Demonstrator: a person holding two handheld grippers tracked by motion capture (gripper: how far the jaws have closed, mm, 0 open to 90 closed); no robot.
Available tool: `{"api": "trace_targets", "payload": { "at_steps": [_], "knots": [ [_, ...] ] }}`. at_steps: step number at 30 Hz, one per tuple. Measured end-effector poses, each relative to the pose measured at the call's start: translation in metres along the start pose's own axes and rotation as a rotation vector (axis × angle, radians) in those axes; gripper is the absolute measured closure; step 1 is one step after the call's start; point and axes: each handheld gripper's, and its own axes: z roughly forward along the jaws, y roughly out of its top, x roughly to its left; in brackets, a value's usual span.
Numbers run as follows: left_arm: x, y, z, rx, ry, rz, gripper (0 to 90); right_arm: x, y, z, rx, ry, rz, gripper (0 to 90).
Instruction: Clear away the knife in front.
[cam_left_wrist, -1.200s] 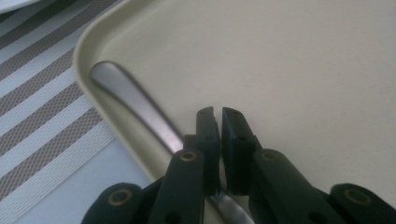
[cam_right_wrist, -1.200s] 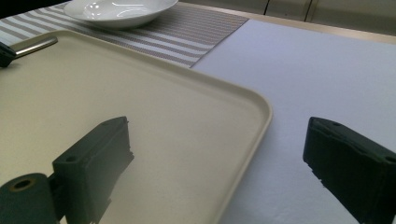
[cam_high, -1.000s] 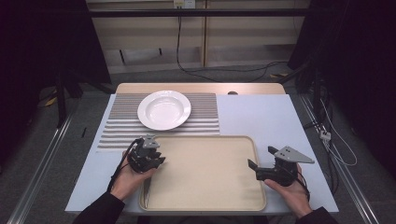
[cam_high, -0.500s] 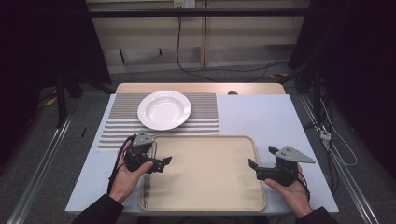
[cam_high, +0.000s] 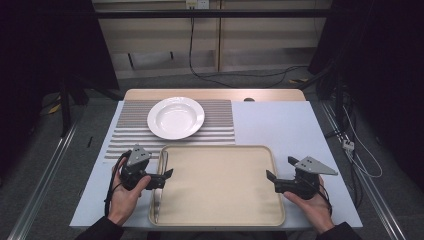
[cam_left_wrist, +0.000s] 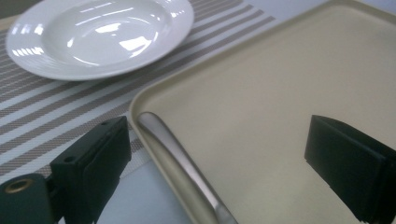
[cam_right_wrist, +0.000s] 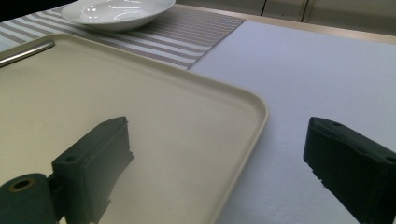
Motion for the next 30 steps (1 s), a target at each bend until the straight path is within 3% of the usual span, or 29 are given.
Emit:
{"api": "trace_targets", "payload": {
  "at_steps": [5, 8, 11, 21, 30],
  "knots": [
    [0.002, -0.010, -0.006, -0.004, 0.022, -0.015, 6.5, 0.000, 0.000, -0.001, 0.001, -0.004, 0.005, 7.3],
    [0.003, -0.017, -0.007, -0.014, 0.047, -0.044, 6.7, 0.000, 0.000, -0.001, -0.001, -0.005, 0.009, 7.3],
    [0.004, -0.024, -0.008, 0.016, 0.031, -0.053, 6.7, 0.000, 0.000, -0.001, -0.002, -0.006, 0.009, 7.4],
    [0.009, -0.036, -0.015, -0.036, 0.068, -0.079, 6.6, -0.002, -0.001, -0.002, -0.002, -0.017, 0.011, 7.4],
    [0.010, -0.038, -0.012, -0.032, 0.048, -0.085, 6.3, -0.003, -0.002, -0.004, -0.002, -0.023, 0.018, 7.4]
  ]
}}
